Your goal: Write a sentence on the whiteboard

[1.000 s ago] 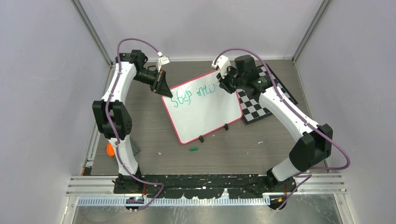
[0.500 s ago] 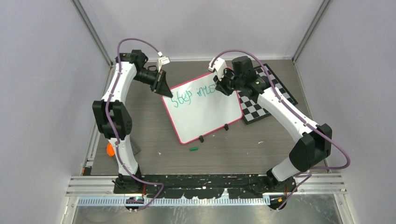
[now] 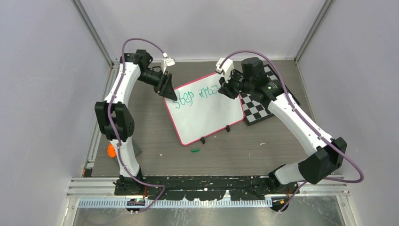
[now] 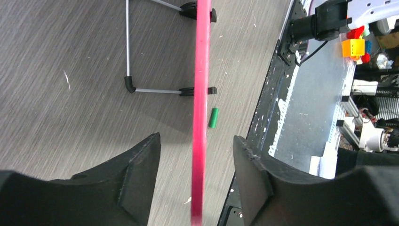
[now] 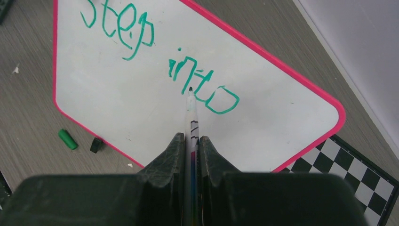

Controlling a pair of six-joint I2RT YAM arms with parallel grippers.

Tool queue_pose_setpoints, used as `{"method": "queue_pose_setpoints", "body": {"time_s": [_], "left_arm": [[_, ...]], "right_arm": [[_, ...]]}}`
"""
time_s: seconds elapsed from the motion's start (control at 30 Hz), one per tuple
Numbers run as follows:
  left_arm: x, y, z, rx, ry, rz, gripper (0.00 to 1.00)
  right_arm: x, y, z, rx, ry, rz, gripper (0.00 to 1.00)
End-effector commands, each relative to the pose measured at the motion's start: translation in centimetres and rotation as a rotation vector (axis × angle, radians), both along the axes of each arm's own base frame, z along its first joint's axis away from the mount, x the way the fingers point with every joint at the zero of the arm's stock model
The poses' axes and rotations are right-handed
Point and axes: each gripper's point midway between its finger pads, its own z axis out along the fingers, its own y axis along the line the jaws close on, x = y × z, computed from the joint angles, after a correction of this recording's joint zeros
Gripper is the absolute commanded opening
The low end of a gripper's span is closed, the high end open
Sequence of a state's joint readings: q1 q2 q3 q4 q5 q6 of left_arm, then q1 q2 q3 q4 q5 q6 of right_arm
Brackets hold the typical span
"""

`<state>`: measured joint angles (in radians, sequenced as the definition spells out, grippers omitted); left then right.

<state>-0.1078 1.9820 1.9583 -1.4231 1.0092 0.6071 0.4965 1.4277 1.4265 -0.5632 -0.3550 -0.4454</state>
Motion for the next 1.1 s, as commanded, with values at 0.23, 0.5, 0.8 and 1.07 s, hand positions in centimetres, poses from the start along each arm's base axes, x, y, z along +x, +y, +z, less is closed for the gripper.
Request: {"method": "queue_pose_setpoints", "body": {"time_s": [0.23, 0.5, 0.8, 1.07], "left_arm": [[0.4, 0.6, 5.8, -0.009, -0.197, 0.108, 0.74], [1.7, 3.4, 8.6, -0.015, -0.241, 0.326, 0.9], [0.1, 6.7, 7.9, 0.045, -0.276, 0.575, 1.0], [-2.0, 5.8, 5.2, 0.017, -0.172, 0.528, 1.0]], "right_arm": [[-1.5, -1.4, 3.7, 0.098, 0.002, -0.128, 0.0], [-3.3, -3.0, 3.9, 0.124, -0.009, -0.183, 0.0], [-6.0, -2.9, 2.9, 0.134, 0.078, -0.137, 0.0], [-7.0, -1.0, 1.6, 0.162, 0.097, -0.117, 0.0]]}}
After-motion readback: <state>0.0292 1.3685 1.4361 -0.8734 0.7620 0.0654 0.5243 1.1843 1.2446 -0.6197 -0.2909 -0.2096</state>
